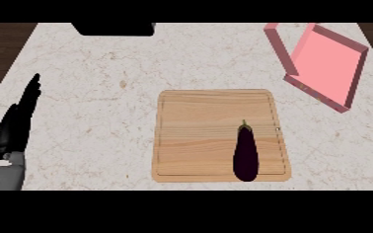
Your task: Pick the cupcake from the cutting board and place it in the cardboard box
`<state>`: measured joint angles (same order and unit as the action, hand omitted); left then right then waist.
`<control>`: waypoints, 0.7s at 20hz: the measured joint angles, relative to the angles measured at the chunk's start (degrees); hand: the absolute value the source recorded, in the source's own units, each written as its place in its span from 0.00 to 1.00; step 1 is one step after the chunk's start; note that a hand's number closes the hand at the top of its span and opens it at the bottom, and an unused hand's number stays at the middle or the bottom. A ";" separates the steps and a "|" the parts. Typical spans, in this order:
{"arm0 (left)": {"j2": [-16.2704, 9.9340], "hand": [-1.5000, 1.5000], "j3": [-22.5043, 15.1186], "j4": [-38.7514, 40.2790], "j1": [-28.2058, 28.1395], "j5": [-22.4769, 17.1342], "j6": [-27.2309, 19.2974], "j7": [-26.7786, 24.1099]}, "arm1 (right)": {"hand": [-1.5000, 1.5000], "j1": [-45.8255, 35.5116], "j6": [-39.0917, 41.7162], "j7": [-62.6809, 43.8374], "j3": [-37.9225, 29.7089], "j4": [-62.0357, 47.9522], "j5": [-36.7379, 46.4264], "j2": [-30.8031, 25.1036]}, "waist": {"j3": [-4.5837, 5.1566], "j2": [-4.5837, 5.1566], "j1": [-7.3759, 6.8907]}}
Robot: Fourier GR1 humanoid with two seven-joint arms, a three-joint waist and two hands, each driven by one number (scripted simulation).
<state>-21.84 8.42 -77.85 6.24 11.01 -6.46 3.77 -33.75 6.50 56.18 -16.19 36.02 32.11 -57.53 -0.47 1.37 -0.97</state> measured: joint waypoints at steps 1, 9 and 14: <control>0.28 0.50 -0.28 0.36 0.08 0.13 0.02 -0.44 | 1.00 -0.96 0.75 0.72 -0.16 -1.70 -0.29 -0.74 | 0.04 0.01 -0.46; 0.70 0.50 -1.27 1.59 1.83 1.14 0.28 -0.56 | 1.00 -10.92 5.63 -0.29 0.93 -10.89 -1.87 -0.43 | 0.24 -0.10 -2.47; 1.18 0.50 -1.85 1.45 2.70 1.64 0.31 0.05 | 1.00 -17.80 8.39 -3.93 2.74 -15.13 -1.27 2.94 | 0.31 -0.21 -2.73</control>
<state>-20.66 6.57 -76.41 8.94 12.66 -6.15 3.82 -51.56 14.89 52.25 -13.44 20.88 30.84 -54.59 -0.16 1.15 -3.70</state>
